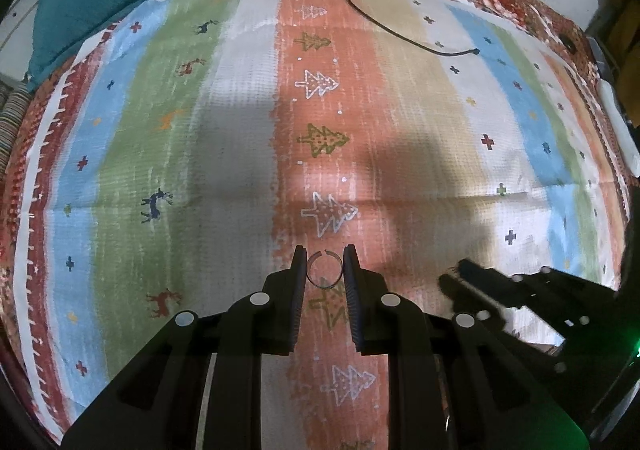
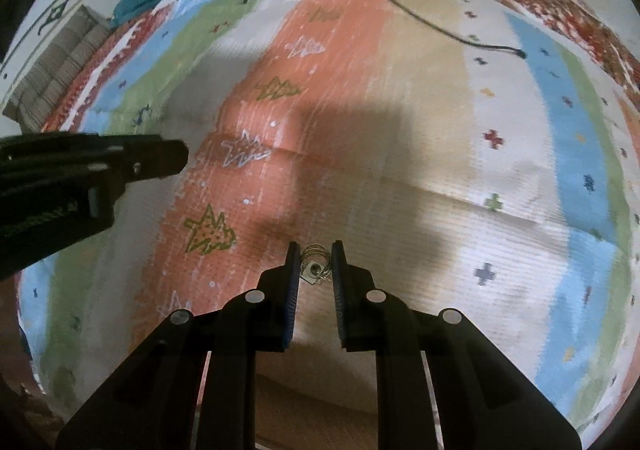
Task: Organize jewelry
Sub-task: 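Carry both held rings over the silver tin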
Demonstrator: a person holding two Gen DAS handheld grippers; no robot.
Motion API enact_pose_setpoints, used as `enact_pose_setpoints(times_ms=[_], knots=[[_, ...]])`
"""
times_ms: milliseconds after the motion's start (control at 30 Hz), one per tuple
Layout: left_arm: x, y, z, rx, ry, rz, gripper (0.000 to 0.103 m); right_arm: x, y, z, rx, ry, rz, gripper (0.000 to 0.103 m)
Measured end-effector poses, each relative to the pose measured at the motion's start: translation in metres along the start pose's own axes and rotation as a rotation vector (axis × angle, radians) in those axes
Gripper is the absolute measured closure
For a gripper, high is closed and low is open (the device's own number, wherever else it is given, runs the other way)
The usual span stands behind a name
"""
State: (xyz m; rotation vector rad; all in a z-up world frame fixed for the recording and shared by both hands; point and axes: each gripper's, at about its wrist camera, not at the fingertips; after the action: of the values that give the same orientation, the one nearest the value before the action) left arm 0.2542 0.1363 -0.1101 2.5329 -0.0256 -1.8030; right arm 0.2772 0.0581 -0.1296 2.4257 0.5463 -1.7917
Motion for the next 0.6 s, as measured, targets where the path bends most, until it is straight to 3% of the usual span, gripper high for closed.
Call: enact_pose_setpoints(times_ms=[367,600], knots=[[-0.022,0.032,0.006,0.066,0.038,-0.005,0.085,-0.032,0.025,0.01,0.007,0.078,0.098,0.086],[-0.04,0.05,0.012,0.097,0.076,0.004,0.085,-0.049,0.037,0.016,0.029,0.097,0.077,0.086]])
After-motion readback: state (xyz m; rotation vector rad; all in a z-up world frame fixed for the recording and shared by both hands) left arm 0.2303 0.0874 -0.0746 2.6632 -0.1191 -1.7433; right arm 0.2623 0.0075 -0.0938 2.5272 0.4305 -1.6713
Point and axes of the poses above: each gripper's, at about its wrist camera, not at the fingertips, and x roughly the way its jaws point, y to its right, z to its underside, and after that the axes turned 13 degrees about x, right-handed
